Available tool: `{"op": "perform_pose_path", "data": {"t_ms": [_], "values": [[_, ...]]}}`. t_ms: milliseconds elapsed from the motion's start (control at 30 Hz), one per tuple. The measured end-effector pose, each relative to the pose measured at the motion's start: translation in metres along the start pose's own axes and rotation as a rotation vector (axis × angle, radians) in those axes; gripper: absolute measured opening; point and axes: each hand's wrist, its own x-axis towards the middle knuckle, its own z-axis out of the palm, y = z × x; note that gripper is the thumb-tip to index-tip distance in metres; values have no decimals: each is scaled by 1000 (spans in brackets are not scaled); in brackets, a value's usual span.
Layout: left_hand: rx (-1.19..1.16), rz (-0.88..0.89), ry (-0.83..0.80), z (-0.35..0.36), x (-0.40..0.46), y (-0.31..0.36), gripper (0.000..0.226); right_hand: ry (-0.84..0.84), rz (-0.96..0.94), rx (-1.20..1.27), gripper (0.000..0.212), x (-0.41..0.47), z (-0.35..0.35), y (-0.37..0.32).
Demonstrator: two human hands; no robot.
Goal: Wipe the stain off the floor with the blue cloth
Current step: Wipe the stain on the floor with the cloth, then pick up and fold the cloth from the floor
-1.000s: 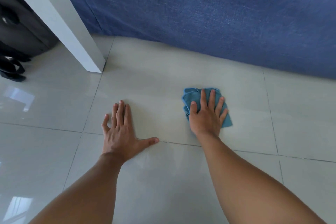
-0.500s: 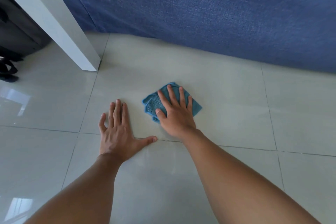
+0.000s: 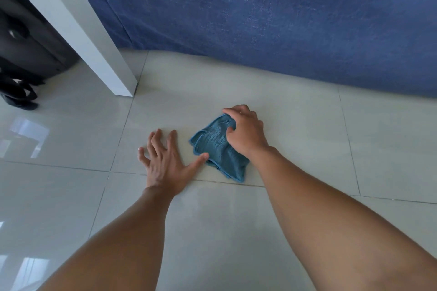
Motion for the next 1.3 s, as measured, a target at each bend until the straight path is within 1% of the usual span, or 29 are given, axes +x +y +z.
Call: {"op": "perform_pose_path", "data": {"t_ms": [133,200,233,333,400,500,600,667,733,833,933,1000,1067,1133,1167,1233,1300], "values": [[77,185,26,0,17,22,61,-91,-7,-67,59,4,-7,-1],[53,153,21,-2,25,35,49,-103,15,-64,57,5,-10,-2],[32,122,14,-2,28,39,46,-102,31,-58,52,6,-11,-2],[-3,105,-14,-3,32,41,41,-109,85,-33,26,9,-10,1],[-24,102,-14,-4,33,40,42,-135,118,1,24,8,-10,1],[-60,106,-31,-3,33,41,43,-113,116,-14,19,7,-10,3],[-88,156,-38,-3,37,42,30,-53,36,-25,17,0,-11,6],[-130,182,-69,-3,41,46,21,23,-27,66,14,-5,-13,10],[-245,179,-130,-7,45,53,14,100,-36,166,11,-9,-16,11],[-441,81,-192,-21,53,68,5,168,-5,264,9,-11,-23,11],[-572,42,-198,-30,64,79,5,199,60,354,8,-7,-29,13],[-750,-32,-241,-35,71,83,12,235,117,437,7,-3,-32,14],[-961,-130,-365,-38,77,83,27,264,174,522,8,2,-34,15],[-1071,-172,-502,-38,78,82,42,258,226,579,8,6,-34,17],[-1099,-177,-533,-37,77,82,46,248,251,603,8,8,-33,19],[-1134,-199,-503,-31,78,81,48,230,313,651,10,11,-30,21],[-1132,-217,-384,-24,81,80,49,208,376,709,13,15,-27,23]]}}
